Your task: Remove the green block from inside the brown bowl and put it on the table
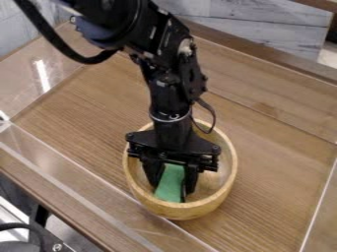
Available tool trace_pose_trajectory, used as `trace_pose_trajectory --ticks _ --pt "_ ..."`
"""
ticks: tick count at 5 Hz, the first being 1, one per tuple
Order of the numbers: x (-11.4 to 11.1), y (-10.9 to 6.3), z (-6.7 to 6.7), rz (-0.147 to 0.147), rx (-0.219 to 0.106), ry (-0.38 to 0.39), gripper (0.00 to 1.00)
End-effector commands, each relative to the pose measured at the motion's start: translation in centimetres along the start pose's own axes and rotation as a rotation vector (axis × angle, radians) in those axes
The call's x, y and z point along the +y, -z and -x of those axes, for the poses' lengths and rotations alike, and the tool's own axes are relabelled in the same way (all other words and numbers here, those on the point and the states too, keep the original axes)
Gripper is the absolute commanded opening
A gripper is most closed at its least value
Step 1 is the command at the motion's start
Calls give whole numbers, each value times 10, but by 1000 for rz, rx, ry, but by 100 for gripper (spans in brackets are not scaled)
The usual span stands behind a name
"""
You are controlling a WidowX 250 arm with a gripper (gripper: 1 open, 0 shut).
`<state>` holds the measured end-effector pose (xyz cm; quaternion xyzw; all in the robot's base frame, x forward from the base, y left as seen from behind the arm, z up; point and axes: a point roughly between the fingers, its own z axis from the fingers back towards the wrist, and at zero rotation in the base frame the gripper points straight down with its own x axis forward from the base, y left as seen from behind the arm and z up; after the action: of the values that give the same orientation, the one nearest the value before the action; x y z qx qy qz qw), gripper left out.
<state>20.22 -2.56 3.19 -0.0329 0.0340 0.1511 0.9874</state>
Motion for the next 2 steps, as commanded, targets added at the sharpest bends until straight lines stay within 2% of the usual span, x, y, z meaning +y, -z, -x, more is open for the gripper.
trace_pose_trajectory --ticks 1,2 --pt "-6 -18 -6 17 -33 11 0" --pt "-7 -26 -4 17 -21 19 0"
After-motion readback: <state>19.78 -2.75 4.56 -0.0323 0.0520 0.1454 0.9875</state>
